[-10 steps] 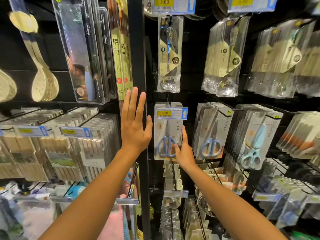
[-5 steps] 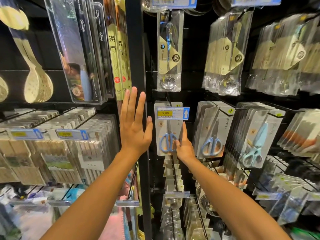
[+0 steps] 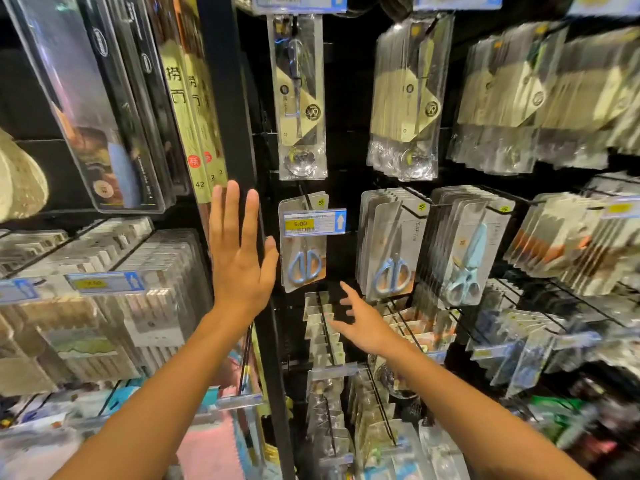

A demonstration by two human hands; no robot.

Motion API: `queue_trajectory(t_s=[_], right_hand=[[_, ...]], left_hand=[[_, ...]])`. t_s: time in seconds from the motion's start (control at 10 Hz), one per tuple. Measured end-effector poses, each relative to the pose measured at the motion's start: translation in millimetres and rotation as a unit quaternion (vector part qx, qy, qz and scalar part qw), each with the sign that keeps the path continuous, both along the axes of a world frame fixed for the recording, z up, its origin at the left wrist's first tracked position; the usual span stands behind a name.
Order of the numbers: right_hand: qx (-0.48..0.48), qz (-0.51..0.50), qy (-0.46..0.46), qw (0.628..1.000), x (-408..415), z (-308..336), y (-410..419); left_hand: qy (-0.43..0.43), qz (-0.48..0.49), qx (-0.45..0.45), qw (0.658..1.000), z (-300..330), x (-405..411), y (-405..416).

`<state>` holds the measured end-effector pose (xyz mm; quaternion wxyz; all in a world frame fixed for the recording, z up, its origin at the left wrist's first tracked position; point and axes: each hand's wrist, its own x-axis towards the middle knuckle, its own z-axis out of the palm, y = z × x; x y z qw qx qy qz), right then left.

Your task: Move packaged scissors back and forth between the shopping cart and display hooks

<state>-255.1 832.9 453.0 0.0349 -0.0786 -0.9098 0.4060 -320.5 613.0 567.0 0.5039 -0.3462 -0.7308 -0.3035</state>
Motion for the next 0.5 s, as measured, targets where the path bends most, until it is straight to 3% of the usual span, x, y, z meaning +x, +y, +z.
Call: queue_trajectory(t_s=[0.2, 0.5], right_hand=[[0.074, 0.043, -0.007, 0.996, 38, 14, 35], [0.193, 0.135, 0.058, 0.970, 93, 81, 113]], left_hand=[[-0.053, 0.108, -0.122, 0.985, 9, 26, -19], [-0.123, 0.198, -0.210, 0.949, -10, 101, -1]])
